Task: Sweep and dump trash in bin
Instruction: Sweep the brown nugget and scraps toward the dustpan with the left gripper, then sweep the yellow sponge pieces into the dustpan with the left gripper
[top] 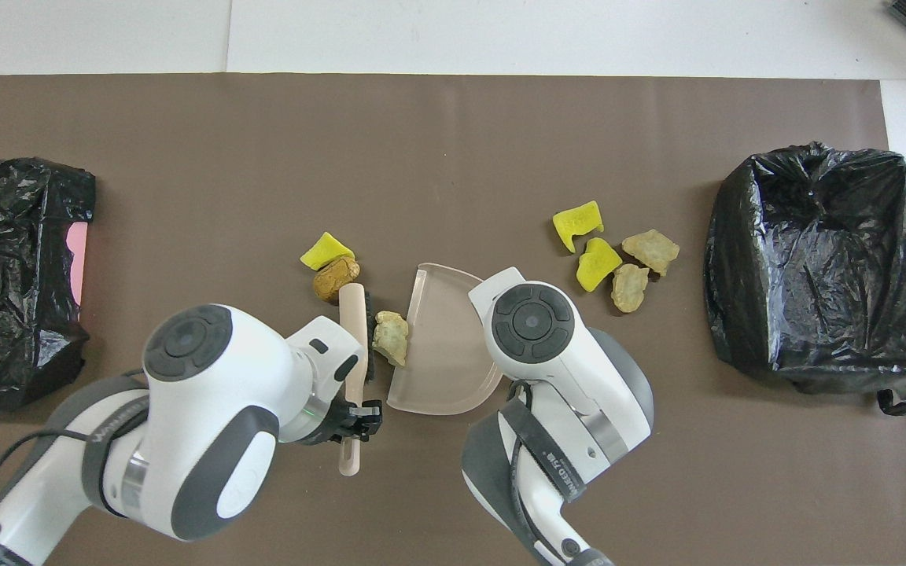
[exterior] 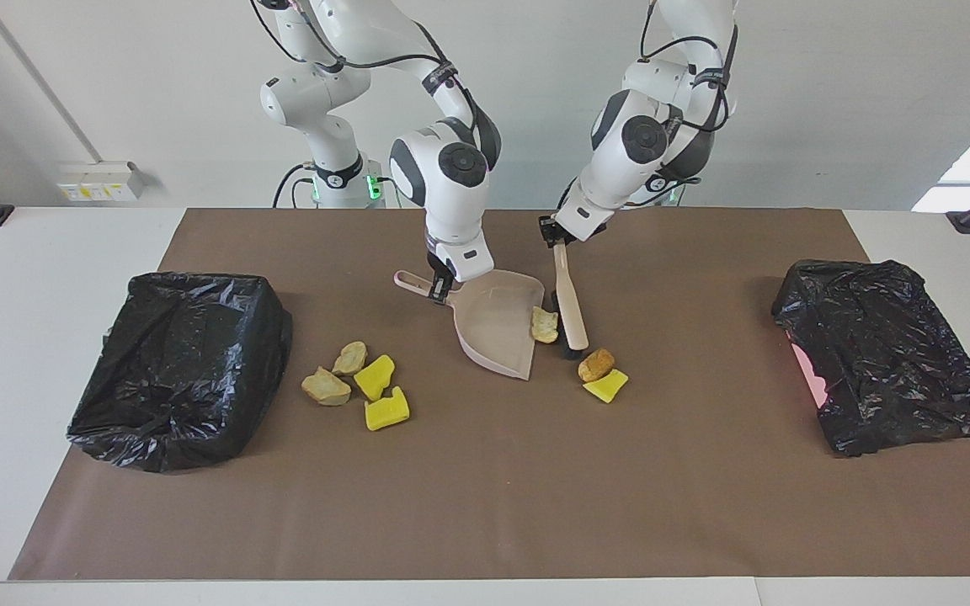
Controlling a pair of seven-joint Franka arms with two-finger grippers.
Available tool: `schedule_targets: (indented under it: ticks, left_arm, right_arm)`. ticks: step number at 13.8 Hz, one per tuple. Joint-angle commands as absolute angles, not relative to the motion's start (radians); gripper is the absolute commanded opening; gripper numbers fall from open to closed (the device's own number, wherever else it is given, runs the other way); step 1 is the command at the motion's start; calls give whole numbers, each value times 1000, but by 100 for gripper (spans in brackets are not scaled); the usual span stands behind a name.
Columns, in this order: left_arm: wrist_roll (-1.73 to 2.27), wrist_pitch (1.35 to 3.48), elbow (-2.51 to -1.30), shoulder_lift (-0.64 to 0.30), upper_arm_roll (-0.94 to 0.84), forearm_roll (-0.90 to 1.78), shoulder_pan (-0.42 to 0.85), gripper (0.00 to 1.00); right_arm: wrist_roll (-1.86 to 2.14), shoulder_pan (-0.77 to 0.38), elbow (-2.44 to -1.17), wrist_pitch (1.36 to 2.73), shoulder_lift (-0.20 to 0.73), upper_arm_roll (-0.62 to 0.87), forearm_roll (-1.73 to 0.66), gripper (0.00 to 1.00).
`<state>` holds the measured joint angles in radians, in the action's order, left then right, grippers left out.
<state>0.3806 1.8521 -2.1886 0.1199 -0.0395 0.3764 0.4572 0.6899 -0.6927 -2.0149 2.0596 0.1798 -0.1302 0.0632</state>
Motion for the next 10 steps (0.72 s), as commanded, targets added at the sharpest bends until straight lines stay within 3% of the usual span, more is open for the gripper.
schedule_targets:
  ticks: [1, 4, 7, 10]
  left_arm:
    - [255, 1733, -2063, 100, -45, 335, 351, 0]
    - [119, 1837, -2080, 83, -44, 161, 309, 0]
    - [17, 1920, -2085, 8, -44, 43, 293, 0]
    - [-104, 2034, -2140, -11, -44, 31, 244, 0]
  right_arm:
    - [650, -693, -2026, 2086, 179, -130, 80, 0]
    - [650, -693, -2026, 2086, 179, -130, 80, 0]
    - [634, -693, -2026, 2088, 179, -130, 80, 0]
    - [632, -693, -2026, 2088, 179, -130, 80, 0]
